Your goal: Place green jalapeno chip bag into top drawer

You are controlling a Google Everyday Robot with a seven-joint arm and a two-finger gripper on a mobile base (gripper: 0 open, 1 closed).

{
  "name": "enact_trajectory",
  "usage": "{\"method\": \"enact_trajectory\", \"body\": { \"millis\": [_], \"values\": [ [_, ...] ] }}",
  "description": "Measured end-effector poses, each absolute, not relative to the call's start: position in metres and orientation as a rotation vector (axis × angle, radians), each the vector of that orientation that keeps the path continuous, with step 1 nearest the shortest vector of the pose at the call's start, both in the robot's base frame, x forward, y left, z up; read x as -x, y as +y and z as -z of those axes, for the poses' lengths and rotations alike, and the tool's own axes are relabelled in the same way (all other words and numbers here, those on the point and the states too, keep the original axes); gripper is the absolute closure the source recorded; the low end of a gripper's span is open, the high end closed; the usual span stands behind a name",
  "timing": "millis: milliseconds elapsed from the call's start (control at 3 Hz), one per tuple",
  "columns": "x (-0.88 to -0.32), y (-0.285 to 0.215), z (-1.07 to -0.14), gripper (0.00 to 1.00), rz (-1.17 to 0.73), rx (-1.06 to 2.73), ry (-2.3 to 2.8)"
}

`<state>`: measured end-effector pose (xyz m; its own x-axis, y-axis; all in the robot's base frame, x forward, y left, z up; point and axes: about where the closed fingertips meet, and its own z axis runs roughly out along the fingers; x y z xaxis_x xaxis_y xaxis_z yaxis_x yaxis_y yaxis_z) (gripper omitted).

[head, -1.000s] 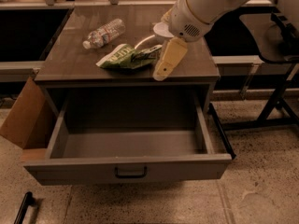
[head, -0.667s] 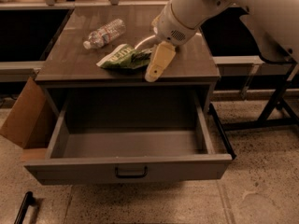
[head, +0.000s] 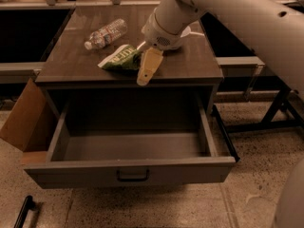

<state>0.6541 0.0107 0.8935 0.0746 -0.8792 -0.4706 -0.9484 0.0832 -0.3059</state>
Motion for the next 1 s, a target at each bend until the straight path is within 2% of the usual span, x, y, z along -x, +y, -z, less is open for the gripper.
{"method": "enact_trajectory", "body": {
  "millis": [333,1000],
  "values": [
    [-0.661,0.02,-0.879,0.14,-0.154,1.84,1.818],
    [-0.664,0.029,-0.854,0.6,-0.14,1.905,1.832]
  ]
}}
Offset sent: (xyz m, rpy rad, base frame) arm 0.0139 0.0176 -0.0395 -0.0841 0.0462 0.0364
